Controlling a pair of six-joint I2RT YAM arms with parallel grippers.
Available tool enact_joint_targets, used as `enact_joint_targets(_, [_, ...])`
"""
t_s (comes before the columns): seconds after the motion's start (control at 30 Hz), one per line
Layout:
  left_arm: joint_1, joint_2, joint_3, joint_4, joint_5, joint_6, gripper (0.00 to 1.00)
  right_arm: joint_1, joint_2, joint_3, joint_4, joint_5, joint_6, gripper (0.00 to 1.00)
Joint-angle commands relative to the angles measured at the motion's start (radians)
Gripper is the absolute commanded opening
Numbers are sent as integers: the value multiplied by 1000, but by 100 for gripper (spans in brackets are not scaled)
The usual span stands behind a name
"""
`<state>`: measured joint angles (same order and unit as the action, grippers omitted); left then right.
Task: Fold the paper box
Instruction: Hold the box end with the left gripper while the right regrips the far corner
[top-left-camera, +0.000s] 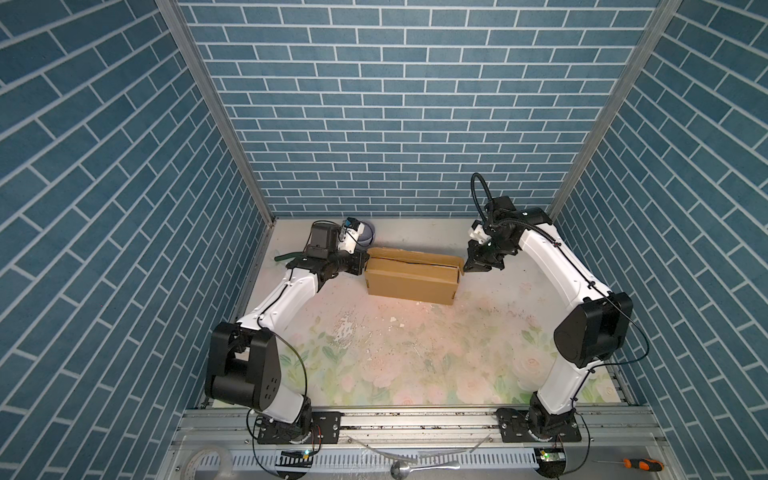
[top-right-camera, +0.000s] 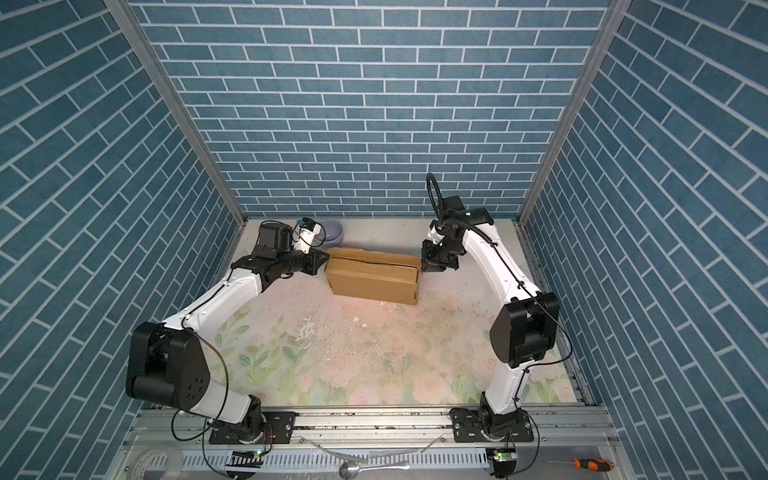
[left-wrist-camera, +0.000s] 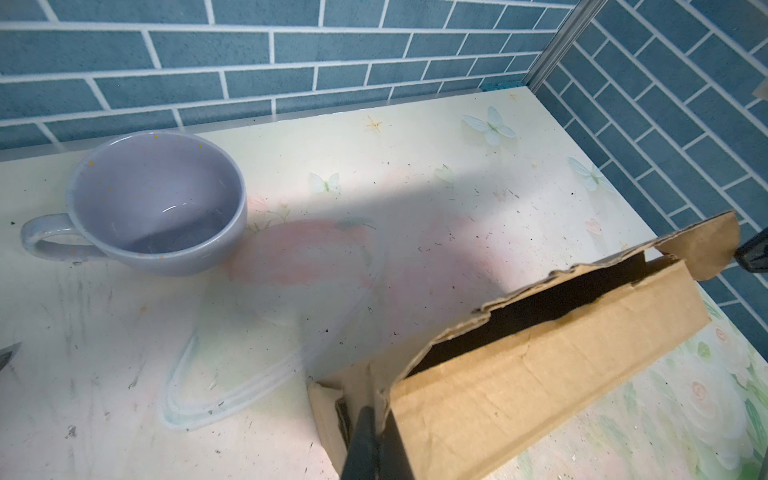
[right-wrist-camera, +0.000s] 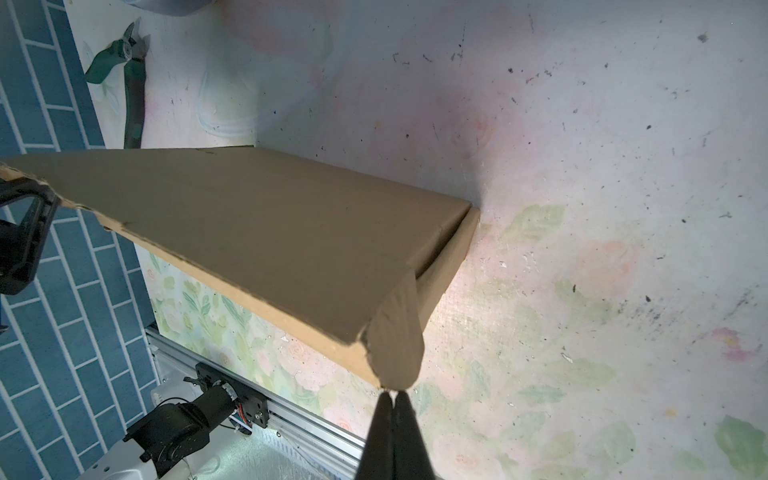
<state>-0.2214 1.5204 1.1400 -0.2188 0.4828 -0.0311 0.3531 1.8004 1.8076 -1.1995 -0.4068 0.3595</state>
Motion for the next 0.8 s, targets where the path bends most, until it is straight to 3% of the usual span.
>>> enact_joint_targets(0.0, [-12,11,0,-71,-1,-7,0,4,-9,37,-17,-26,-1,0])
enact_joint_targets(0.27, [-16,11,-2,-68,0,-7,0,4,-31,-19,68,-49,64,0])
enact_joint_targets(0.4, [-16,13,1,-73,-7,-4,0,1,-27,21,13,-3,23,0])
enact_joint_targets(0.57, [-16,15,4,-74,-9,-3,0,1,-15,154,-141,153,-94,26])
enact_joint_targets(0.77, [-16,22,4,-72,-6,-4,0,26,19,151,-150,233,-139,42])
